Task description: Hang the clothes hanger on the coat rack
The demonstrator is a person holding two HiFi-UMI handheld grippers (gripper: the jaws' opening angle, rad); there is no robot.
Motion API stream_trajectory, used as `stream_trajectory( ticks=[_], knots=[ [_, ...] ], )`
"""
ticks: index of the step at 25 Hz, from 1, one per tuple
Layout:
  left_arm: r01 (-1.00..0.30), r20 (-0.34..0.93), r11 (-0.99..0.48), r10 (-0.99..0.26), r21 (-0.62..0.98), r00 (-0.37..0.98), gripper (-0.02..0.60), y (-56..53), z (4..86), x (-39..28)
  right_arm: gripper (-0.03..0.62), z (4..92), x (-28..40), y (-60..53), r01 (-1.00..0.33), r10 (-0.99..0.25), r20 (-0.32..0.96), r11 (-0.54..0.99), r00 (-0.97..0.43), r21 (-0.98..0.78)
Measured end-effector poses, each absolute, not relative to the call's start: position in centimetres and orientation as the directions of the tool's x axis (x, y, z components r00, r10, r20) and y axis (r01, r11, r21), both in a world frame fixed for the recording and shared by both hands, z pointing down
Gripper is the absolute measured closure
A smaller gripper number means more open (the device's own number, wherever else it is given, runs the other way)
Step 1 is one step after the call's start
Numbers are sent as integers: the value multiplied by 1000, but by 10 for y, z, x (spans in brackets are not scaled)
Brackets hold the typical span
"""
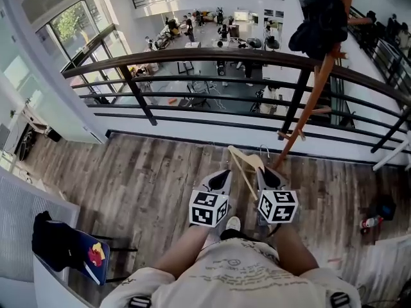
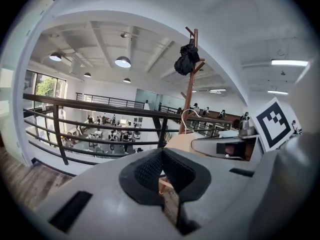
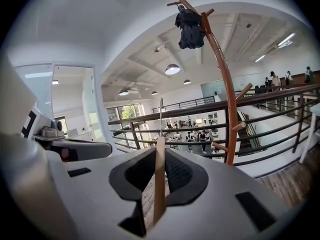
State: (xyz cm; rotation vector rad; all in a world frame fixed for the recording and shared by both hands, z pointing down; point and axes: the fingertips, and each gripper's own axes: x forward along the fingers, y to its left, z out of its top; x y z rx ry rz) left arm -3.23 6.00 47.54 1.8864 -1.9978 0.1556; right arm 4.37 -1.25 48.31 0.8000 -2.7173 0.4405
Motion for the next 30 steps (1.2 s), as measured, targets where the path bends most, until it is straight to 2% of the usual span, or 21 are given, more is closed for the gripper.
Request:
stream_trajectory(
  ticks=[17, 30],
  knots=[
    [-983, 375, 3, -925, 181, 66, 577, -67, 478, -97, 542, 487, -27, -129, -608, -518, 354, 763, -779, -220],
    [-974, 392, -110, -902, 200, 182, 577, -131, 489, -102, 542, 507, -32, -176, -668, -566, 383, 709, -729, -224]
  ],
)
